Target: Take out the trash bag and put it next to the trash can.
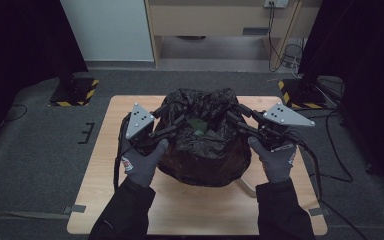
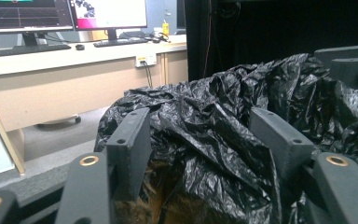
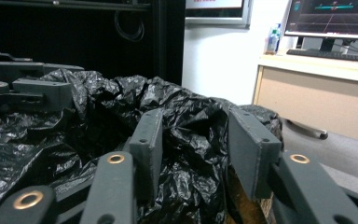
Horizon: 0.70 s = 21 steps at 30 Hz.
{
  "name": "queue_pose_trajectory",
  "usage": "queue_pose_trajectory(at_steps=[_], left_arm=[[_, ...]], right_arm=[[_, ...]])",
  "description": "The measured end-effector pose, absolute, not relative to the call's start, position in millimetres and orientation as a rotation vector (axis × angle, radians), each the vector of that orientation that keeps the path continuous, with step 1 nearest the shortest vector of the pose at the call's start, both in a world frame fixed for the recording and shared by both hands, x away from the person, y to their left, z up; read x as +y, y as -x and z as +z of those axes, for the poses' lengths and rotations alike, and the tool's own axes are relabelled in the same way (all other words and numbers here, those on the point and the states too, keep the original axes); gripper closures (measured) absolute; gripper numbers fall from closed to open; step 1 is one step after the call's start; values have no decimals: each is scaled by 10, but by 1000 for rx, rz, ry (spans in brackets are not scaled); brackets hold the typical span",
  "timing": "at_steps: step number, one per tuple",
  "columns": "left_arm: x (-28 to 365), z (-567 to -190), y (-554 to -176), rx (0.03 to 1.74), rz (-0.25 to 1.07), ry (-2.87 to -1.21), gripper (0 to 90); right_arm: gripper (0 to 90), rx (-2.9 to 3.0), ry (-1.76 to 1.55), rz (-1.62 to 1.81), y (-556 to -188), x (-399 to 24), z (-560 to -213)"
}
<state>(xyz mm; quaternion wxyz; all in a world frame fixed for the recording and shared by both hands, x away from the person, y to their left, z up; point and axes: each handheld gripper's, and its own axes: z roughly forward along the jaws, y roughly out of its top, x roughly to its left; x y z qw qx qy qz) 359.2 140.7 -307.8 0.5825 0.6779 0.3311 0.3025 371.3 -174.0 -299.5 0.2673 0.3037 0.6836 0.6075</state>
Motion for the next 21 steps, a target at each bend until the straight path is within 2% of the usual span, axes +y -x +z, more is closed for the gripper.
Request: queue_pose_trajectory(at_steps=[9,14,21], left_arm=[[1415,-3080,-3598,764,717,-1593,448],[1418,-3078,-3600,769,700,-1597,494],[1413,-3073,-3598,784,686,-1593,560]], right_arm=[[660,1864,-811,1601,-3715,-1729,-3008],[750,1866,-803,1590,-3710,-1735,-2999],[808,1866,-804,1591,-3713,-1733,-2998]])
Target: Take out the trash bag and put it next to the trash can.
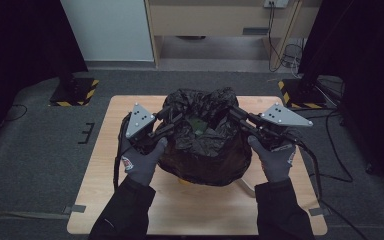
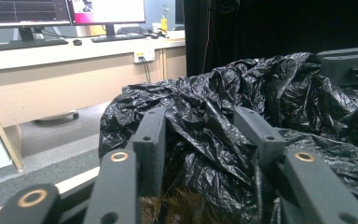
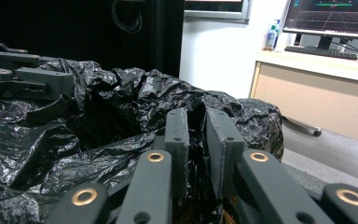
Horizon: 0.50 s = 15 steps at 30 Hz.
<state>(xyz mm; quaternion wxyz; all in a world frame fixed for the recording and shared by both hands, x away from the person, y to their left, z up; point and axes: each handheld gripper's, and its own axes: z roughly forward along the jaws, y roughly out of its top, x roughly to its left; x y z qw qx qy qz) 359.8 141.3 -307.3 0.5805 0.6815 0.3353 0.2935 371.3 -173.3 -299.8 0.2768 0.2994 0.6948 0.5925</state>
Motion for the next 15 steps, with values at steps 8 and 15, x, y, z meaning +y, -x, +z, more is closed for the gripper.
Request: queue_pose_trajectory(at_steps=[8,15], left_arm=[[1440,-3058,-3576,803,694,-1583,668],[1442,-3039,-3545,811,714,-1564,742]], right_arm=[[875,1846,-799,1597,-3715,-1738,-2990],[886,1830,-800,1619,-3712,-1742,-2939]])
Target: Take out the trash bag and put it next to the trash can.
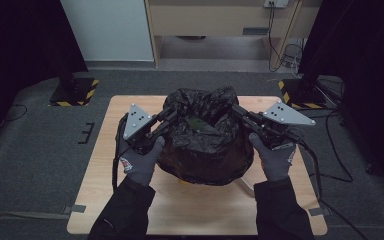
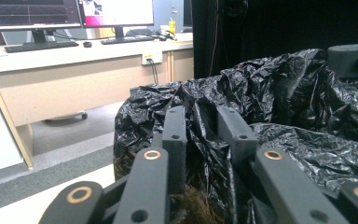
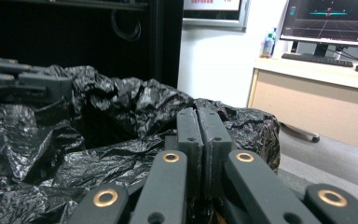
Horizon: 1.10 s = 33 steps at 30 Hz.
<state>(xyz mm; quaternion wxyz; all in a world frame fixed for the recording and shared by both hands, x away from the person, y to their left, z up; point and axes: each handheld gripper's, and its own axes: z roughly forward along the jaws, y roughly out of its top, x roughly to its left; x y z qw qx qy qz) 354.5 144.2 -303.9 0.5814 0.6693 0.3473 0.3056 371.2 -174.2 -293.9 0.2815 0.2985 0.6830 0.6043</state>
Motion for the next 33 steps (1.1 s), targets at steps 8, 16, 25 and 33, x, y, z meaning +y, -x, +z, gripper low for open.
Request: queue_pose_trajectory(at_steps=[8,16,25,33], left_arm=[[1393,-2974,-3494,768,718,-1548,809],[1297,-2896,-3429,696,681,-1522,829],[1152,-2893,-3406,658,645,-1520,837],[1052,-2867,-3384,620,631,-1521,843]], right_arm=[[890,1799,-769,1676,-3700,-1769,-2860],[891,1813,-704,1741,-3688,-1691,-2722],[891,1840,-648,1794,-3695,-1611,-2705],[891,1871,-588,1819,-3693,-1514,-2660]])
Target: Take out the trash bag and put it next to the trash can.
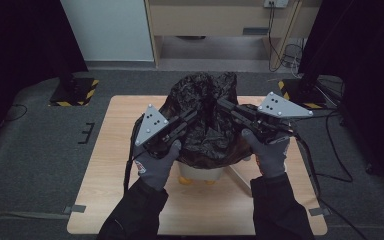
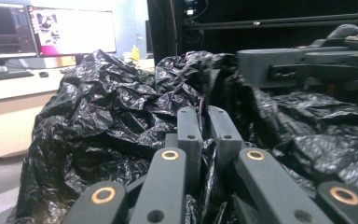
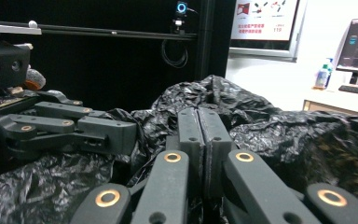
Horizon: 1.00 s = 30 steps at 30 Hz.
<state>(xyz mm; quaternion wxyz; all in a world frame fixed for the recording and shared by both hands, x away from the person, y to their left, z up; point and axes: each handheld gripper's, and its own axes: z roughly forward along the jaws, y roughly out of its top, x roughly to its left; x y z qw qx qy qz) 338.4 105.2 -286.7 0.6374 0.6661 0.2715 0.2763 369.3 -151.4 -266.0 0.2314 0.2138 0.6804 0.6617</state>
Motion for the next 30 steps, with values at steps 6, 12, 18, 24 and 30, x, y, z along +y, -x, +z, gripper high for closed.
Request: queue_pose_trajectory(at_steps=[6,12,18,24,30], left_arm=[[1003,-2848,-3373,600,626,-1519,846],[978,-2860,-3397,604,594,-1508,829],[986,-2862,-3400,579,556,-1515,762],[965,-2874,-3420,539,518,-1534,620],[922,-2859,-3440,548,558,-1578,560]], right_arm=[[892,1898,-547,1837,-3681,-1437,-2637],[892,1936,-514,1834,-3686,-1328,-2645],[892,1939,-517,1829,-3699,-1307,-2659],[893,1935,-530,1814,-3718,-1297,-2663],[893,1950,-531,1829,-3715,-1287,-2666]])
